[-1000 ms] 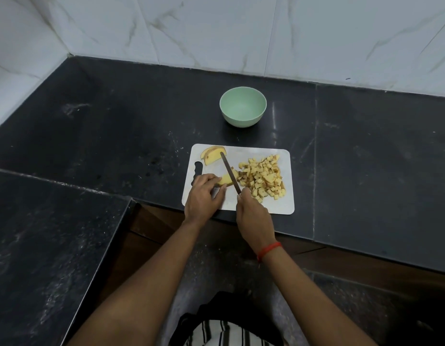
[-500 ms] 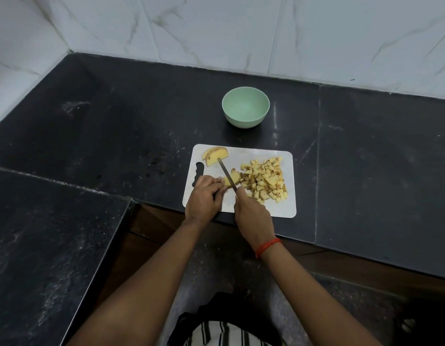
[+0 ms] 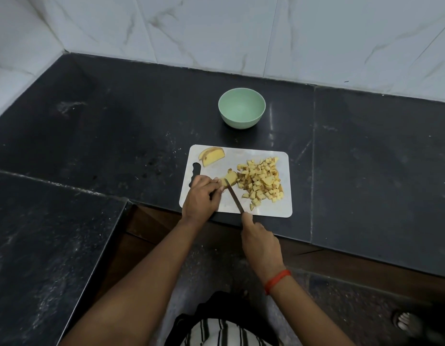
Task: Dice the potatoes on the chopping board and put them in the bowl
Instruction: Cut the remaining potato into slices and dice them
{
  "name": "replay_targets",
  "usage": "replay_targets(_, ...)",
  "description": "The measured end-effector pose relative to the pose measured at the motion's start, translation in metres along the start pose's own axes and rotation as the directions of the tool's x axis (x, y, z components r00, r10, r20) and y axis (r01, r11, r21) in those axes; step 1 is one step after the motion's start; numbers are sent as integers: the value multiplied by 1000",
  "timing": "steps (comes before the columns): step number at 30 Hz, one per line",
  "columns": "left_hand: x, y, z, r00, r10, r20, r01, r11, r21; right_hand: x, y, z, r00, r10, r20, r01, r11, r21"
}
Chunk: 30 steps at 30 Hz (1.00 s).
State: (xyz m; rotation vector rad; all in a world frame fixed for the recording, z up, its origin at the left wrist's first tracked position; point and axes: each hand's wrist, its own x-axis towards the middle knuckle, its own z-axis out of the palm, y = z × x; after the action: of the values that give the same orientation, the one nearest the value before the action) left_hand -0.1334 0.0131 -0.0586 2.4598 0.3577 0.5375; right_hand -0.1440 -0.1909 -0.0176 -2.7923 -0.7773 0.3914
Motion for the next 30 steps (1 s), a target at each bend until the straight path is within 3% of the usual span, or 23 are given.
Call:
replay_targets(7,-4,3,-2,995,-54,-78,51,998,-43,-4,-5,-4,989,28,-147,1,981,193)
replay_targets(13,-2,-2,-2,998,-13,-56,11,999,-38,38,-26,8,979,-31,-200,52,993,102)
replay_targets(22,0,-7,-5,1000,23,-11,-24,998,-60,46,-39,11,965,-12,-262,-12,996,-90)
replay_targets(27,-1,-8,-5,1000,15,-7,-16,998,-54,49,-41,10,954,-23,-299,-2,997,-81)
replay_targets(30,-1,-8,-6,1000,23,-14,-24,999,-39,37,-37,8,978,-71,-194,49,992,-115)
